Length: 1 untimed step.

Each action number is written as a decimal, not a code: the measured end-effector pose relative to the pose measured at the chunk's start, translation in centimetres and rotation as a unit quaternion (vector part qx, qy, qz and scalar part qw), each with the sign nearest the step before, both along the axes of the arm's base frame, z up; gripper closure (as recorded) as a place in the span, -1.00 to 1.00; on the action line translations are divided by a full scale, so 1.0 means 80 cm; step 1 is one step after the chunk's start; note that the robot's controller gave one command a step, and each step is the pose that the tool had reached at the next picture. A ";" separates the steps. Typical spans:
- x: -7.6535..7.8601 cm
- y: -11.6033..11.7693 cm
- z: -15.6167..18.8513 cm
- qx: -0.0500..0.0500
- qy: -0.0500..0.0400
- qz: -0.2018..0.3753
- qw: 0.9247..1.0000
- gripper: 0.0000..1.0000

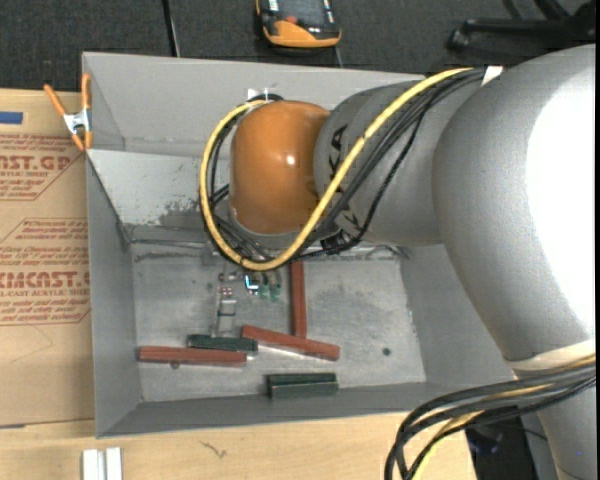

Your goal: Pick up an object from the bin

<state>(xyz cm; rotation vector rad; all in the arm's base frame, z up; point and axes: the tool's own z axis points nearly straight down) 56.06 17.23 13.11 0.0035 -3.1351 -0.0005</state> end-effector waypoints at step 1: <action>0.003 -0.001 0.006 0.001 -0.004 -0.001 1.000 -1.00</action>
Offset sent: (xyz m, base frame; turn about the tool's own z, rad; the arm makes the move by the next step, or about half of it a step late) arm -0.0454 0.0633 -0.0611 -0.3846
